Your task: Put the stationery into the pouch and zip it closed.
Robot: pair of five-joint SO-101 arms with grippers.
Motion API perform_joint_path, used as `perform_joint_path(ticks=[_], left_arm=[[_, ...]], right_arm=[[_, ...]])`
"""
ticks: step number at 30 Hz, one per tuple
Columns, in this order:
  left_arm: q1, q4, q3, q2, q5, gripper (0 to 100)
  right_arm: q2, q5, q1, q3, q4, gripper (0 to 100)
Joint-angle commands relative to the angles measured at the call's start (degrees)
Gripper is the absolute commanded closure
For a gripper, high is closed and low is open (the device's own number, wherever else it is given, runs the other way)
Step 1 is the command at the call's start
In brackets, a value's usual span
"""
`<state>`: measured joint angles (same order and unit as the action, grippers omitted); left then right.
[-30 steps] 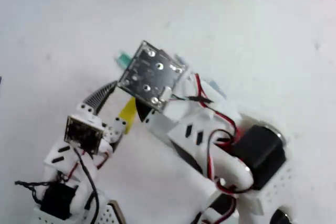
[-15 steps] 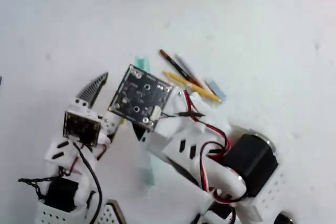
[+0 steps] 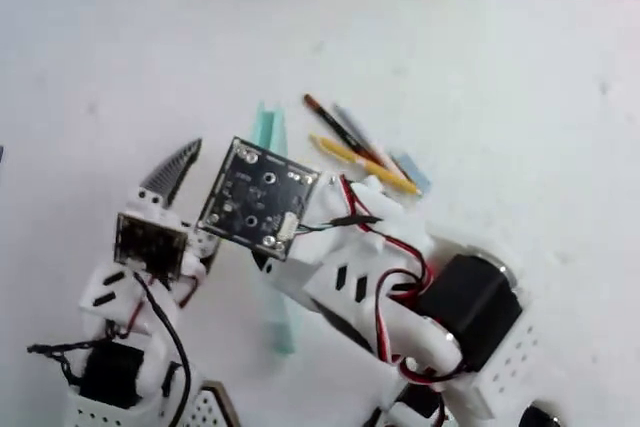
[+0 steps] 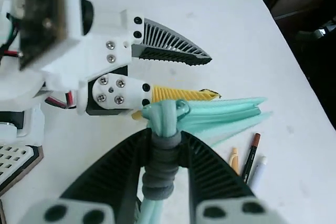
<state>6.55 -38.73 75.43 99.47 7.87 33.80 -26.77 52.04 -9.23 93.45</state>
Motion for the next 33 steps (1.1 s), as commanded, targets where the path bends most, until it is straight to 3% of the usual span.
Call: perform_joint_path(ticks=[1,5,13,20,25,33], left_arm=[[-5.9,-14.7,-14.2,0.8,-0.9,81],[-3.2,-28.8,-28.5,0.8,-0.9,79],[3.1,-42.5,-40.6,0.5,-0.9,79],[2.6,-31.5,-24.5,-1.5,-0.9,78],[3.1,-29.9,-22.6,-2.0,-8.9,74],[5.2,-21.5,-11.4,-2.2,-9.5,74]], right_arm=[[-0.8,-0.4,0.1,2.5,-2.2,98.1],[-0.9,-0.4,0.0,5.6,-5.9,98.1],[-1.0,-0.3,-5.4,6.5,-11.5,98.1],[-0.4,-0.3,-5.7,6.4,-11.2,98.1],[-0.8,-0.3,-5.8,6.5,-11.2,98.1],[-0.4,-0.2,-5.5,6.2,-11.5,98.1]])
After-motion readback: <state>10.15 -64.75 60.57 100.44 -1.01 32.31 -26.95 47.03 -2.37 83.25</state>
